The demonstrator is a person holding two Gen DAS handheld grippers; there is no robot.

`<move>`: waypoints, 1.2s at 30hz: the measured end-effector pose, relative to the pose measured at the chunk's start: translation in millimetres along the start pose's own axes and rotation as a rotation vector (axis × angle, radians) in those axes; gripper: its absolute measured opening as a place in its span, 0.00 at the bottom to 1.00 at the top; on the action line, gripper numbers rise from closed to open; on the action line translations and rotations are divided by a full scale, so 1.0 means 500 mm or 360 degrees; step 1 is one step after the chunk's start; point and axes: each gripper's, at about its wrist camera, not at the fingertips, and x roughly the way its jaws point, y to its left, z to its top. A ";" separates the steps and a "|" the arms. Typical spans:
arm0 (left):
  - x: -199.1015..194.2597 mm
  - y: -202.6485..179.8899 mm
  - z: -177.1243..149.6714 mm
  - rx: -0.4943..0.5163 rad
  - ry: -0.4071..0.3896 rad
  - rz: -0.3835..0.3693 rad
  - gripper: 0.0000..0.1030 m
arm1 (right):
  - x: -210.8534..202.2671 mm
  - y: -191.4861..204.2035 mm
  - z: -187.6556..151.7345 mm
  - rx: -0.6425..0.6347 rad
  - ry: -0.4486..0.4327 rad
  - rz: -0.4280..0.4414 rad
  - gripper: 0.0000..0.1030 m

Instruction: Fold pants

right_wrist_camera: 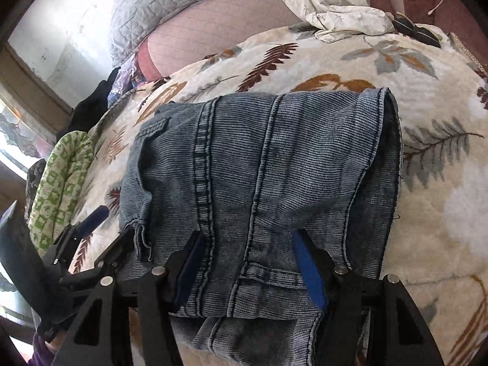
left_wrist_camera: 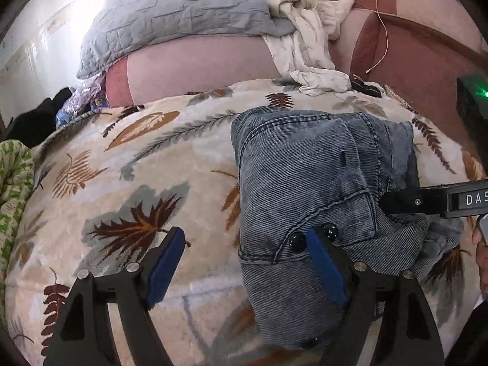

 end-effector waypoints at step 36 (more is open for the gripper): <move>0.203 -0.039 0.186 0.0127 0.0202 0.0164 0.82 | 0.095 -0.091 0.159 0.0324 -0.0098 0.0153 0.57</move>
